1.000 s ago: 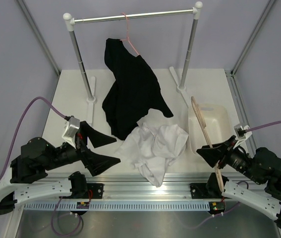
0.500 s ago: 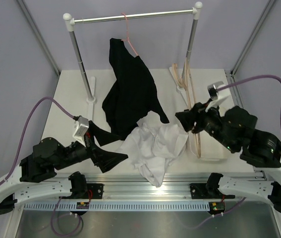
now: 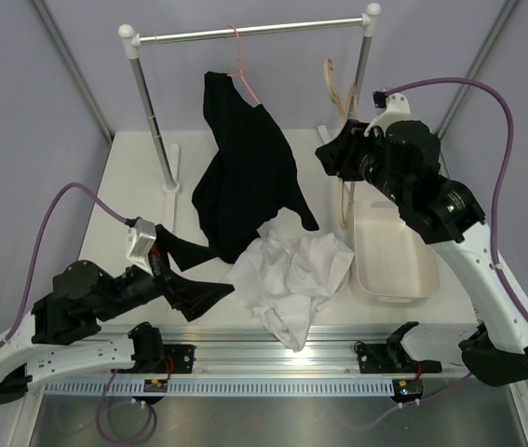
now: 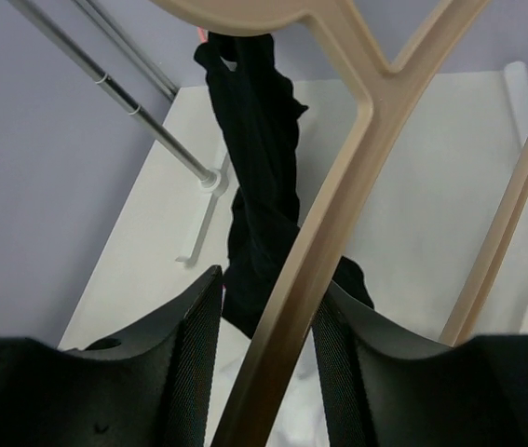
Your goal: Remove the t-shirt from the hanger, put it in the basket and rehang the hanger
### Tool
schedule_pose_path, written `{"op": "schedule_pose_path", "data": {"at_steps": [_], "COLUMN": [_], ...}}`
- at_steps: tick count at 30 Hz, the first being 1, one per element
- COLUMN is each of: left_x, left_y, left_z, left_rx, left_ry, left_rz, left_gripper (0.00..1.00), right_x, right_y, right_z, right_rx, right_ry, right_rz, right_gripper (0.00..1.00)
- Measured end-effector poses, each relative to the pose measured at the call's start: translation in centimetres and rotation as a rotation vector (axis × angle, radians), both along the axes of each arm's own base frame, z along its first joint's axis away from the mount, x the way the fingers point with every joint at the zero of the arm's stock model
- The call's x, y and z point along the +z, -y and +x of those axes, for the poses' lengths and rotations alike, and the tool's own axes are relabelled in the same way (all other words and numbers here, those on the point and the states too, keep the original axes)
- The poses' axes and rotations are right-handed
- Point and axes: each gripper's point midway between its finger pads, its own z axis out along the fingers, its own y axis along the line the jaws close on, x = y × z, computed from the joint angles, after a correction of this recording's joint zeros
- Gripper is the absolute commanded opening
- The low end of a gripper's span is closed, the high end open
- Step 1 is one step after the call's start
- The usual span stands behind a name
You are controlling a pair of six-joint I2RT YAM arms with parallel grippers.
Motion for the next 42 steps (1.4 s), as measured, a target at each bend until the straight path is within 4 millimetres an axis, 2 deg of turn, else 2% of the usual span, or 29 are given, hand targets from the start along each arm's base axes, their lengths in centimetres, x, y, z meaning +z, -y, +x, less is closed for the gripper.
{"op": "schedule_pose_path", "data": {"at_steps": [4,8,13,18,25,33,42], "left_x": [0.0,0.1,0.3,-0.7,-2.5,-2.8,-4.9], "left_y": [-0.4,-1.2,-1.8,-1.9,-1.9,-1.9,-1.3], "left_z": [-0.1,-0.3,-0.5,-0.6,-0.5,-0.5,-0.3], "left_rx": [0.002,0.004,0.004,0.001,0.002,0.003,0.000], "left_ry": [0.008,0.021,0.032,0.030,0.022,0.039,0.031], "left_rz": [-0.002,-0.004,-0.017,-0.005,0.028,0.040,0.085], "left_gripper": [0.99,0.99,0.99,0.99,0.99,0.99,0.99], "right_x": [-0.4,0.9,3.1,2.9,2.1,1.5,1.4], "right_y": [-1.9,-3.2,-4.0,-4.5,-4.2,-3.5,-2.8], "right_z": [1.8,3.0,4.8,7.1,11.0,14.1,17.3], "right_rx": [0.069,0.126,0.191,0.225,0.231,0.253,0.279], "right_ry": [-0.033,-0.031,0.009,0.005,-0.015,-0.015,-0.004], "right_rz": [0.034,0.089,0.180,0.211,0.238,0.280,0.318], "right_gripper": [0.00,0.00,0.00,0.00,0.00,0.00,0.00]}}
